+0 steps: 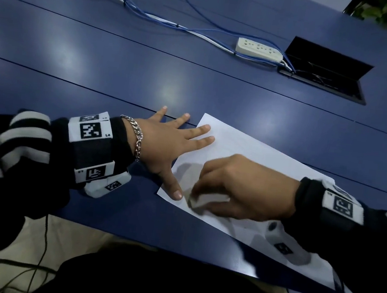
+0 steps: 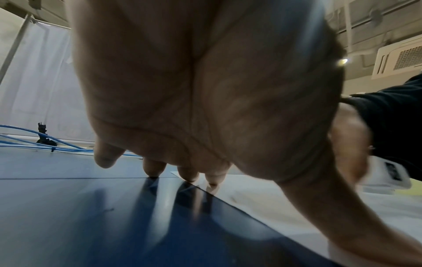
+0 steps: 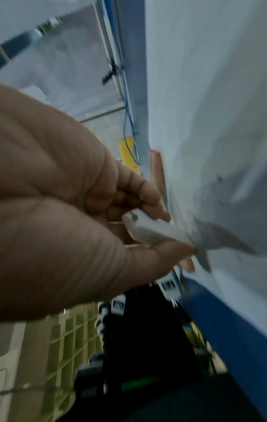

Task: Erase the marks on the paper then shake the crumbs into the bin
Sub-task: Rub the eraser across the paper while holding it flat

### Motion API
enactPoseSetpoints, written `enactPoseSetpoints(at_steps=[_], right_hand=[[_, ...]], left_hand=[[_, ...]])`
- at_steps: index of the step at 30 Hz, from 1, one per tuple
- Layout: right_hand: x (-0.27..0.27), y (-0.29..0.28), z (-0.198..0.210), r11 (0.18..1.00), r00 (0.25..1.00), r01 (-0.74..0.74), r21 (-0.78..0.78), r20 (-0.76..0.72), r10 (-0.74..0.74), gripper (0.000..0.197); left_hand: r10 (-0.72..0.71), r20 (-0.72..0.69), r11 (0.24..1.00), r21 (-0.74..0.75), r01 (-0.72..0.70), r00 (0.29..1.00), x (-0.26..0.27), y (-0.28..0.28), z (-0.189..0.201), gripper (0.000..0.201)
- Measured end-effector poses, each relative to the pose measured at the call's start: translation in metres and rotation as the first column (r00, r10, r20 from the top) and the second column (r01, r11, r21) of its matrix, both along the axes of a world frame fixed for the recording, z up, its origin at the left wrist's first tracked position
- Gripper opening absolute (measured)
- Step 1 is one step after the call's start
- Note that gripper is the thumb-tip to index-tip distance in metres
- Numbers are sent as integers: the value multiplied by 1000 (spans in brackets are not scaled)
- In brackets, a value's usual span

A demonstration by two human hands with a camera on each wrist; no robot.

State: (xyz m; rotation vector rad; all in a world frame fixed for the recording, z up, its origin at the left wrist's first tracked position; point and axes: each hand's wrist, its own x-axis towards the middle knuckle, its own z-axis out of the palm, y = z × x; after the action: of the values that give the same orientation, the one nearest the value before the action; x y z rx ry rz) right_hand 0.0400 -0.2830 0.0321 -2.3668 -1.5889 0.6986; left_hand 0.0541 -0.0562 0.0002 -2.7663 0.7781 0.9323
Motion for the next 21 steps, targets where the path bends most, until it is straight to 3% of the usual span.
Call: enactPoseSetpoints(at_steps=[2, 7, 10, 12, 17, 21], right_hand=[[7, 2, 3, 999, 1000, -22, -31, -14, 21, 23], [32, 0, -5, 971, 945, 229, 64, 225, -237, 31], [0, 1, -2, 996, 994, 83, 20, 66, -84, 16], [-7, 0, 1, 1000, 1000, -1, -28, -10, 1, 21], [30, -8, -6, 964, 941, 266, 26, 209, -266, 36], [-4, -11, -9, 986, 978, 168, 1, 122, -167, 27]], left_hand=[[5, 0, 1000, -6, -5, 1000, 0, 0, 0, 144], [29, -6, 1000, -5, -29, 1000, -1, -2, 0, 149], [28, 0, 1000, -2, -28, 1000, -2, -3, 2, 150], [22, 0, 1000, -2, -22, 1000, -1, -2, 1, 149], [30, -12, 1000, -2, -30, 999, -1, -2, 0, 149], [34, -11, 999, -7, -34, 999, -1, -2, 2, 149]])
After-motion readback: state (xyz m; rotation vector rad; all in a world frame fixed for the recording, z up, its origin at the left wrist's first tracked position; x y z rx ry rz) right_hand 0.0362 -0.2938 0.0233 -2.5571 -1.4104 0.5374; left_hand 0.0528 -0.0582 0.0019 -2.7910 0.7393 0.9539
